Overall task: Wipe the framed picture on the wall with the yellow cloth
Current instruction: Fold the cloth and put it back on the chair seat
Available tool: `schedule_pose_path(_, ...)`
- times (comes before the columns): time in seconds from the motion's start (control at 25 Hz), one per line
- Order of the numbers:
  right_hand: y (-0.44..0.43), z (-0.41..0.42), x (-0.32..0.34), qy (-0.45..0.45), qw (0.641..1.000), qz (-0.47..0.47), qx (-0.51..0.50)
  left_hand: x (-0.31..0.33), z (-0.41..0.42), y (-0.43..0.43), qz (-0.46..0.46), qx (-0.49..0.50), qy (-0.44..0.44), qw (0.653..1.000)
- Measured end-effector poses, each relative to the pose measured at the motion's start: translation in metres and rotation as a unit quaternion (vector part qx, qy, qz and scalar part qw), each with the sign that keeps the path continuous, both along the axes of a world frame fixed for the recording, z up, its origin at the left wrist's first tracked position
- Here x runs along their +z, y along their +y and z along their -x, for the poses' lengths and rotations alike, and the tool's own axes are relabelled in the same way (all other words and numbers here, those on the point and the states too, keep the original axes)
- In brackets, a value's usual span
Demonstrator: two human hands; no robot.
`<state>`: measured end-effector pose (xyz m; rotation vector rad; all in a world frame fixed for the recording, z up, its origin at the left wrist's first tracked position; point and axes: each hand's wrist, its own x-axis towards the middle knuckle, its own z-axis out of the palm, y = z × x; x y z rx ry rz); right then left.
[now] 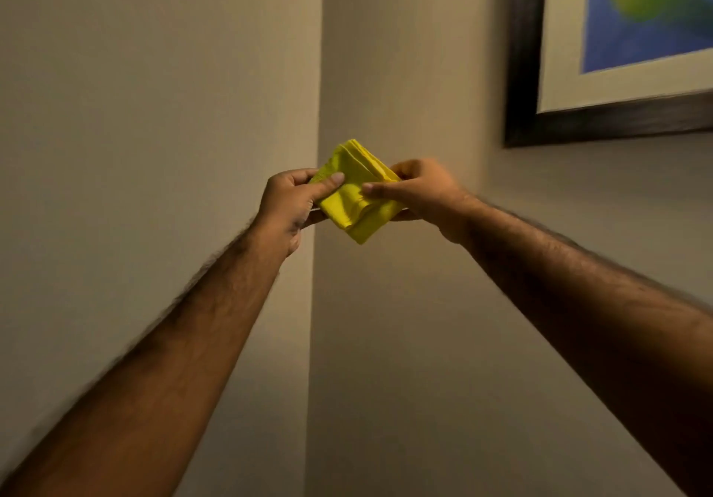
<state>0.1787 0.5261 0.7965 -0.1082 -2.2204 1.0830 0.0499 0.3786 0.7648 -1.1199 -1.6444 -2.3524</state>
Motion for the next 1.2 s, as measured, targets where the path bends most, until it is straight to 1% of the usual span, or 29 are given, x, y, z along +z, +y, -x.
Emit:
schedule_pose_path(0.08, -0.013, 0.033, -0.026, -0.017, 0.997, 0.063, 0.034, -0.032, 0.023, -0.026, 0.007, 0.013, -0.034, 0.999)
schedule_pose_path(0.2, -0.042, 0.081, -0.070, -0.077, 0.989, 0.102, 0.079, -0.086, 0.055, -0.075, 0.007, 0.011, -0.099, 0.995)
schedule_pose_path(0.32, -0.070, 0.121, -0.120, -0.133, 0.974, 0.139, 0.120, -0.148, 0.078, -0.127, -0.031, -0.014, -0.182, 0.983)
schedule_pose_path(0.44, -0.098, 0.160, -0.186, -0.195, 0.955, 0.162, 0.154, -0.228, 0.090, -0.175, -0.042, 0.027, -0.235, 0.971)
schedule_pose_path(0.56, -0.129, 0.193, -0.259, -0.255, 0.934, 0.177, 0.179, -0.301, 0.087, -0.213, -0.018, 0.088, -0.279, 0.956)
schedule_pose_path(0.72, -0.178, 0.231, -0.378, -0.362, 0.890, 0.185, 0.207, -0.404, 0.088, -0.267, 0.019, 0.161, -0.361, 0.918)
schedule_pose_path(0.8, -0.203, 0.246, -0.446, -0.418, 0.859, 0.200, 0.217, -0.458, 0.087, -0.293, 0.044, 0.183, -0.396, 0.899)
schedule_pose_path(0.88, -0.229, 0.258, -0.515, -0.476, 0.824, 0.211, 0.225, -0.515, 0.089, -0.318, 0.073, 0.209, -0.440, 0.870)
schedule_pose_path(1.04, -0.268, 0.263, -0.631, -0.558, 0.769, 0.220, 0.223, -0.617, 0.085, -0.357, 0.110, 0.237, -0.518, 0.815)
schedule_pose_path(1.16, -0.291, 0.261, -0.719, -0.608, 0.734, 0.216, 0.212, -0.699, 0.083, -0.376, 0.157, 0.249, -0.562, 0.773)
schedule_pose_path(1.2, -0.295, 0.257, -0.741, -0.617, 0.728, 0.219, 0.202, -0.722, 0.080, -0.380, 0.172, 0.251, -0.571, 0.763)
